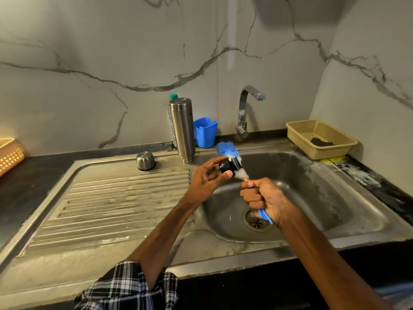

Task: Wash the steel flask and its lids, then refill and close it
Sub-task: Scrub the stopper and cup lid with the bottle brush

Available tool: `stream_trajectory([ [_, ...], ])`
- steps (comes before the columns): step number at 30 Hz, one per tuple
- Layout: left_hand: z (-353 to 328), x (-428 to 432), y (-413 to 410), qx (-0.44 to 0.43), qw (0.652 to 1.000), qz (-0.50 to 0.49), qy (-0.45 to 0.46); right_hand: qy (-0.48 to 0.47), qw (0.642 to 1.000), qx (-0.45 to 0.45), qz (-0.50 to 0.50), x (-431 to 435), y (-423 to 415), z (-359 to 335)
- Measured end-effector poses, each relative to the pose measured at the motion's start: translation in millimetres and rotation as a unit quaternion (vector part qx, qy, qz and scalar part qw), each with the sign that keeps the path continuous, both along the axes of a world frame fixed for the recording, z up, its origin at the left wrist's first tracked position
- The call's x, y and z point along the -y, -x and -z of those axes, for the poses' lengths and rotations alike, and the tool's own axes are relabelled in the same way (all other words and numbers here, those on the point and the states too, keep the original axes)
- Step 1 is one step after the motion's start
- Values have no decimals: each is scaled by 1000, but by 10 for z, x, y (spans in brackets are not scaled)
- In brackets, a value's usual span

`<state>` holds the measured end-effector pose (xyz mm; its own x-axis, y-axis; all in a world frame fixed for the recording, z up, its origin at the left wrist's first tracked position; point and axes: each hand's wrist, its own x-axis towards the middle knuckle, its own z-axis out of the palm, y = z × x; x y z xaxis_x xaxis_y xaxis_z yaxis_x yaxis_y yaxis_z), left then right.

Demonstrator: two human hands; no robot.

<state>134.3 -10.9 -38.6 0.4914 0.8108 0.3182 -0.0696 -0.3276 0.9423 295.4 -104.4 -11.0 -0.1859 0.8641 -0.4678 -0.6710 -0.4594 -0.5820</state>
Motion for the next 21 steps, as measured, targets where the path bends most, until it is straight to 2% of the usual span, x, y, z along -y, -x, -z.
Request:
stream_trajectory([
  [5, -45, 21, 6, 4, 995, 61, 77, -7, 1000, 4, 15, 20, -11, 13],
  [9, -89, 95, -26, -36, 985, 133, 102, -15, 998, 33, 42, -26, -156, -23],
  [11, -120, 81, 4, -50, 986, 138, 79, -10, 995, 94, 29, -18, -192, -49],
  [13, -142, 40, 32, -85, 989, 122, -18, 0, 981, 193, 13, -6, -216, -76],
  [16, -111, -13, 12, -195, 951, 35, -236, 1, 926, 376, 21, 3, -224, -86],
  [18, -54, -30, -4, -238, 922, -14, -305, -9, 868, 495, 28, 6, -181, -100],
  [21, 38, -57, -10, -312, 874, -23, -373, -23, 780, 625, 31, 21, -94, -137],
])
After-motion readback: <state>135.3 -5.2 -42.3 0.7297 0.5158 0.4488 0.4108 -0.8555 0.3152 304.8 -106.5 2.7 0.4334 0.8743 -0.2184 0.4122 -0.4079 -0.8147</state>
